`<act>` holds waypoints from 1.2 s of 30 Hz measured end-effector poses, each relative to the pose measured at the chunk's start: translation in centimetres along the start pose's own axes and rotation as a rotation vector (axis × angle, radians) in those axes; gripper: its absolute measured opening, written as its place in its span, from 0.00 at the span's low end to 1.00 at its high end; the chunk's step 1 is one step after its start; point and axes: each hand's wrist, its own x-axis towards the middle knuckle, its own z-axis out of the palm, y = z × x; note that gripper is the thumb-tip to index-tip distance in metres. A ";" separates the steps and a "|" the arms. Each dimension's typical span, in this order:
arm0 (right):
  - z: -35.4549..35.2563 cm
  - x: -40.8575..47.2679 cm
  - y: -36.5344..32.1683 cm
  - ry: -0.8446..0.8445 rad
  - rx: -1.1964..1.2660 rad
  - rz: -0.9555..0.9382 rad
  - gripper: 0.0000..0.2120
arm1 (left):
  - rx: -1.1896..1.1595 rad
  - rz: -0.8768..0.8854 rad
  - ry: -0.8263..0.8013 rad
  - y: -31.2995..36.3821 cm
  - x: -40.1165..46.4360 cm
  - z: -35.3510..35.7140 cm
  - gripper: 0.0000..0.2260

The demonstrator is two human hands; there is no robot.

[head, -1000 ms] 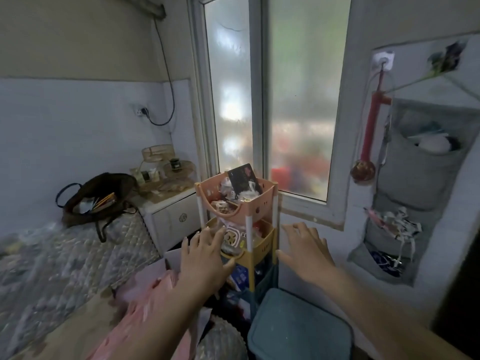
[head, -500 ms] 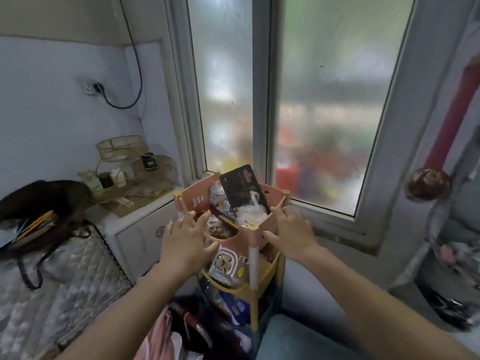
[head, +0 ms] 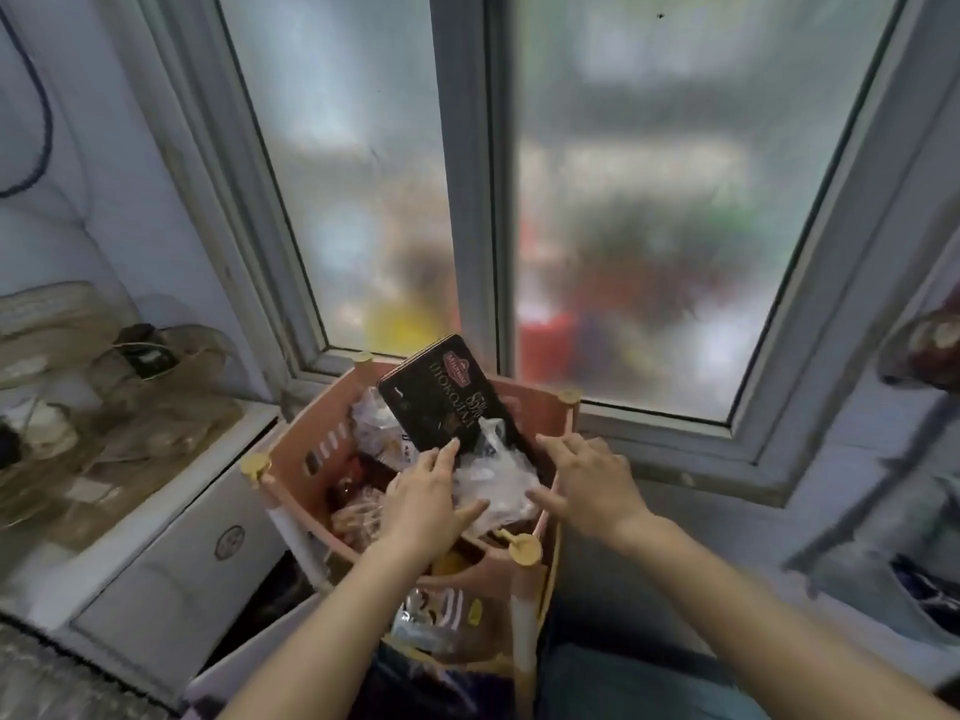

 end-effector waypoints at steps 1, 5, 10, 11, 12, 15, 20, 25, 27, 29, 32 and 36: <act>0.5 0.7 -0.1 -0.007 -0.008 0.012 0.30 | -0.016 -0.004 -0.022 -0.4 0.9 0.6 0.38; 2.3 3.1 -0.8 -0.051 -0.031 0.039 0.31 | -0.103 -0.053 -0.084 -1.4 3.2 2.5 0.39; 3.7 4.5 -1.6 -0.040 0.098 0.067 0.27 | -0.422 -0.056 -0.022 -2.8 4.3 2.9 0.22; 3.9 4.6 -1.7 -0.010 0.141 0.067 0.24 | -0.497 -0.037 -0.023 -2.9 4.4 2.7 0.21; 3.9 4.7 -1.9 0.030 0.191 0.070 0.21 | -0.561 -0.011 -0.035 -3.0 4.4 2.3 0.21; 2.9 4.5 -2.5 0.145 0.343 0.067 0.15 | -0.695 0.083 -0.091 -2.8 4.4 0.5 0.19; -1.6 2.5 -2.4 0.305 0.578 0.088 0.10 | -0.856 0.191 -0.117 0.3 4.0 -4.5 0.21; -7.5 -2.7 0.8 0.564 0.665 0.267 0.09 | -0.926 0.426 -0.189 9.0 2.1 -7.4 0.25; -9.8 -6.1 2.7 0.658 0.678 0.321 0.08 | -0.936 0.525 -0.188 13.6 0.4 -7.0 0.20; -11.6 -10.3 4.9 0.764 0.697 0.395 0.08 | -0.974 0.587 -0.198 18.0 -1.9 -5.9 0.17; -13.5 -16.4 7.7 0.846 0.684 0.477 0.10 | -1.079 0.636 -0.232 23.5 -5.1 -3.7 0.06; -16.9 -30.8 12.2 1.056 0.646 0.658 0.11 | -1.129 0.704 -0.406 34.1 -14.1 0.5 0.08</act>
